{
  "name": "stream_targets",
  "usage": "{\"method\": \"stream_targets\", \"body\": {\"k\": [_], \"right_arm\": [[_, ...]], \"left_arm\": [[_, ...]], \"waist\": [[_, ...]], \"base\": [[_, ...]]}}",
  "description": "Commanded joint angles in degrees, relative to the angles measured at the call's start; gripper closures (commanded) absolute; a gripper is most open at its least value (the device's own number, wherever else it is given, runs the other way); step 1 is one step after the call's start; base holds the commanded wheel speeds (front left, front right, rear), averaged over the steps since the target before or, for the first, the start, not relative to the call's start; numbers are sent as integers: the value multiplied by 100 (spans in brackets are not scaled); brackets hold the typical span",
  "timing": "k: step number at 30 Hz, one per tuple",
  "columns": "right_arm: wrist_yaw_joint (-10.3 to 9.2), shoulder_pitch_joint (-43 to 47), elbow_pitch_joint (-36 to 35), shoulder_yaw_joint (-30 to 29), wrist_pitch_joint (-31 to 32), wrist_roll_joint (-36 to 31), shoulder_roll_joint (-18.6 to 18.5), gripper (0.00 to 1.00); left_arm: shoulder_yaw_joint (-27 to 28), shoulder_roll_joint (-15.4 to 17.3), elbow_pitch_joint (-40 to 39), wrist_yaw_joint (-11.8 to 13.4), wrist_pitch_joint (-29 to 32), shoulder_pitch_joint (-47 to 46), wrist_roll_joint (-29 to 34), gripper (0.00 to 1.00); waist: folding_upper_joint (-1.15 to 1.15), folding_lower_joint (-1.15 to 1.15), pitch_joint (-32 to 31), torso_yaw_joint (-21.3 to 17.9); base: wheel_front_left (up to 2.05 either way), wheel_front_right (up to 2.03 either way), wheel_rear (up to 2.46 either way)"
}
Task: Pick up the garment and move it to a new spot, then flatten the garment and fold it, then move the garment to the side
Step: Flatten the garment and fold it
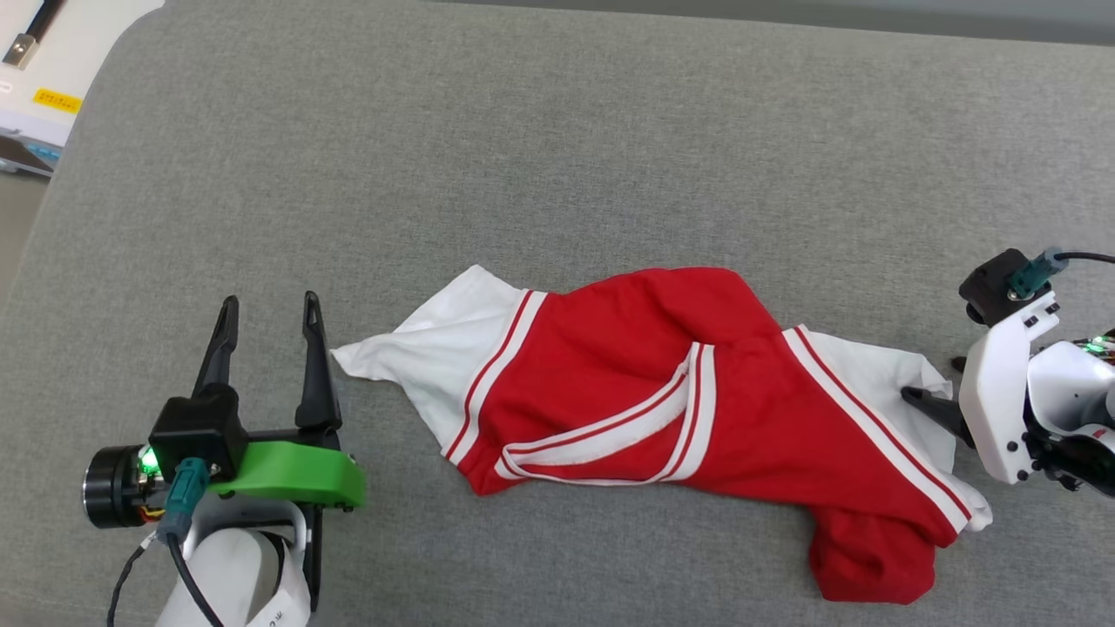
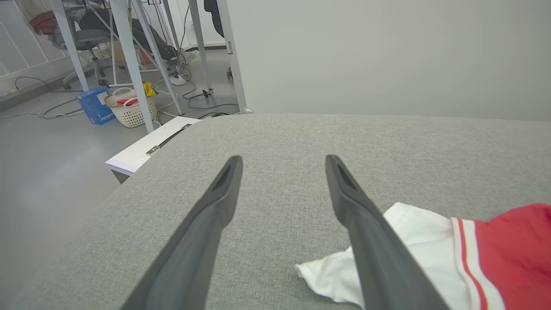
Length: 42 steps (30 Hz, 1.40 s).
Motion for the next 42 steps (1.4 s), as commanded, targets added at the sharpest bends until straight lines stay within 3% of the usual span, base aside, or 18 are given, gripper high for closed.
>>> {"method": "stream_targets", "body": {"k": [1, 2, 12, 19, 26, 34, 42], "right_arm": [[-10, 205, 227, 323, -133, 78, 195, 73], [-10, 169, 226, 358, -290, 93, 199, 100], [-10, 10, -206, 198, -2116, 177, -193, 100], [-10, 416, -812, -304, -2529, 153, -630, 100], [-10, 934, -1337, -936, -2496, -83, -733, 100], [-10, 1303, -1725, -1510, -2233, -395, -574, 100], [-10, 1433, -2020, -1874, -1988, -602, -382, 100]], "left_arm": [[86, -56, 51, -72, -31, -48, 67, 0], [127, -62, 79, -110, -31, -43, 94, 0], [316, 214, 554, -787, -28, -291, 164, 0], [204, 685, 823, -1319, 567, -887, 65, 0], [-266, 1199, 932, -1814, 2265, -1578, -474, 0], [-1579, 1945, 862, -1875, 4888, -2256, -2093, 0], [-2507, 2465, 1062, -1876, 5936, -2719, -3041, 0]], "waist": [[0, 0, -57, -58], [0, 0, -87, -81], [0, 0, -611, -234], [0, 0, -766, -352], [0, 0, -724, -505], [0, 0, -588, -632], [0, 0, -339, -758]], "base": [[0, 0, 0], [0, 0, 0], [0, 0, 0], [0, 0, 0], [0, 0, 0], [0, 0, 0], [0, 0, 0]]}}
